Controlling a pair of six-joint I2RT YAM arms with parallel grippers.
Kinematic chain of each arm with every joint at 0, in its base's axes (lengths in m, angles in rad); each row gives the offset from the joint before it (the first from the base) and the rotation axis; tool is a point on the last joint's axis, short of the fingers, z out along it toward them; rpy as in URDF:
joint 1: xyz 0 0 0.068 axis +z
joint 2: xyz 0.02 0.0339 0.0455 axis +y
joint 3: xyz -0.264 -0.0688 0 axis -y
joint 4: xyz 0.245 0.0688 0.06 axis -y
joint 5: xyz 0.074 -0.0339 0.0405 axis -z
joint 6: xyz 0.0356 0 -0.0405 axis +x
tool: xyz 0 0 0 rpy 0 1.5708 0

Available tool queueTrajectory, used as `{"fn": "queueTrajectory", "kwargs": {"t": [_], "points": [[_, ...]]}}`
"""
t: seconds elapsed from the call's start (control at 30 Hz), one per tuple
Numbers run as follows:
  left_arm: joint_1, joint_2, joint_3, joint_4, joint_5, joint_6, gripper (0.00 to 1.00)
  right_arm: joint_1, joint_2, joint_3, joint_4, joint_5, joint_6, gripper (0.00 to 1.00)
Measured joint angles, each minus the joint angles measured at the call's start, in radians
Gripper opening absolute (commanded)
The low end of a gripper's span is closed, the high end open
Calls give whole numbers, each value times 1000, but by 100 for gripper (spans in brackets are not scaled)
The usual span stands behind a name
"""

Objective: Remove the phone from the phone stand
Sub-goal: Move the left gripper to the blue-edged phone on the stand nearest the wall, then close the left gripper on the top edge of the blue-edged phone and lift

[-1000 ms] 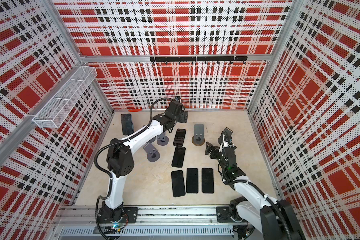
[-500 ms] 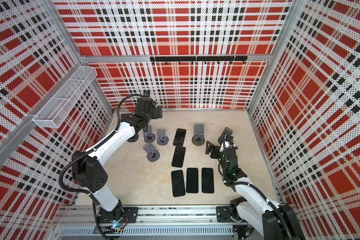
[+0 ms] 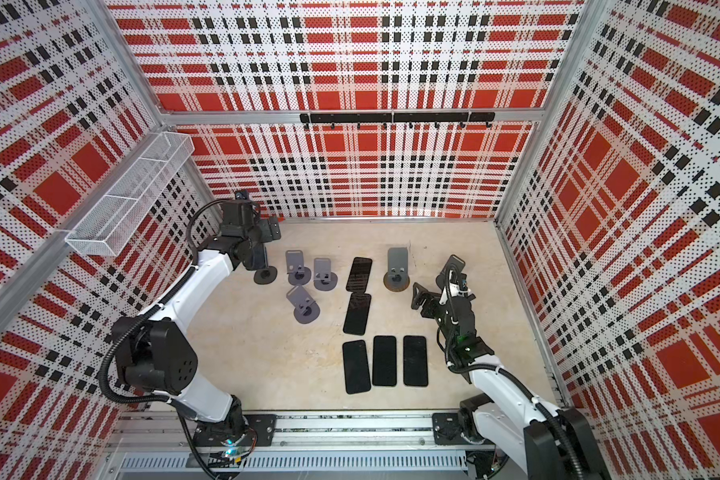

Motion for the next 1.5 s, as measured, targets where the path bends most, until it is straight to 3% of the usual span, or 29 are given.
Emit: {"fn": "queueTrajectory", "kwargs": {"t": [0.2, 0.53, 1.5], "points": [[96, 41, 18, -2, 51, 22, 98, 0, 6, 0, 3, 0, 0, 100], [97, 243, 194, -130, 57, 23, 98, 0, 5, 0, 5, 3, -1, 100], [125, 387, 339, -201, 59, 122, 98, 0, 5, 0, 5, 12, -3, 100]]}}
